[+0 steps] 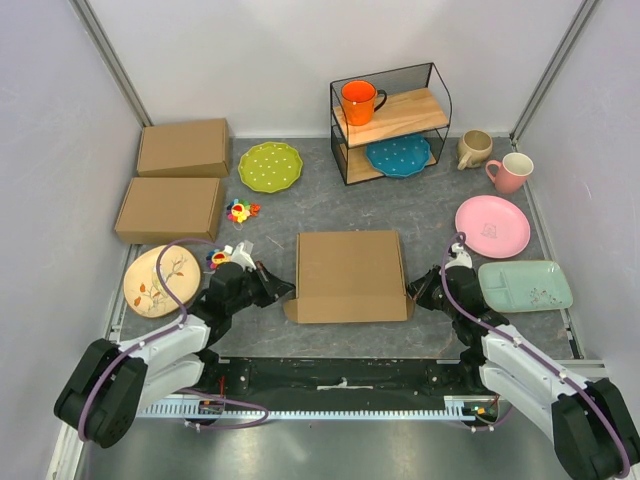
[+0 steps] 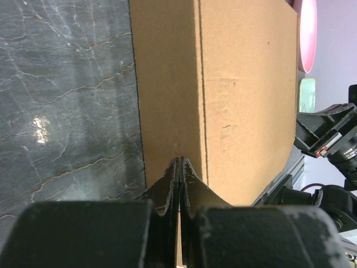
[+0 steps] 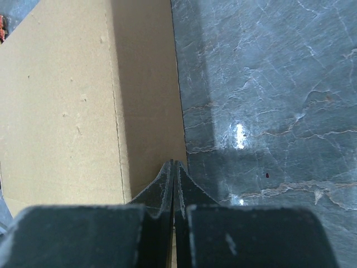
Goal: Fold the paper box
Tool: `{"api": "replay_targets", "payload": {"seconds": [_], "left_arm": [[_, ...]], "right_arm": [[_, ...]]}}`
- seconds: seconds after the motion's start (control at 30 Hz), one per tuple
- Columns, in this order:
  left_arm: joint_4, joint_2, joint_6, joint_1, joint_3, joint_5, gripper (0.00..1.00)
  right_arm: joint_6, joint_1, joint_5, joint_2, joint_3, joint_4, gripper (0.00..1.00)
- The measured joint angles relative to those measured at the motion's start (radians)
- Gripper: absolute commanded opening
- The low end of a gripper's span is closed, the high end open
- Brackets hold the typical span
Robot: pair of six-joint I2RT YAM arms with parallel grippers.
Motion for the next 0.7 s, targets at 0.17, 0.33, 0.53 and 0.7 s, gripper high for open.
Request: {"api": "replay_targets", "payload": {"seconds": [0.17,0.33,0.53,0.7], "left_arm": [[0.0,-0.026,-0.003,0.0,-0.002,0.002,0.02],[0.002,-0.011,-0.006,0.0,-0.003,0.004,0.02],[0.002,-0.024,-0.008,-0.005,-0.027,0.005,0.02],[-0.013,-0.072,-0.008,-0.004,-0.033,0.011,0.02]], "right_arm": [[0.0,0.0,-0.001,-0.003,0.0,0.001,0.0],[0.0,0.0,-0.006,-0.003,0.0,0.001,0.0],[-0.005,0.0,-0.036,-0.036,0.0,-0.018,0.0],[-0.02,-0.003,-0.064,-0.108,0.022,-0.096,0.0]]}}
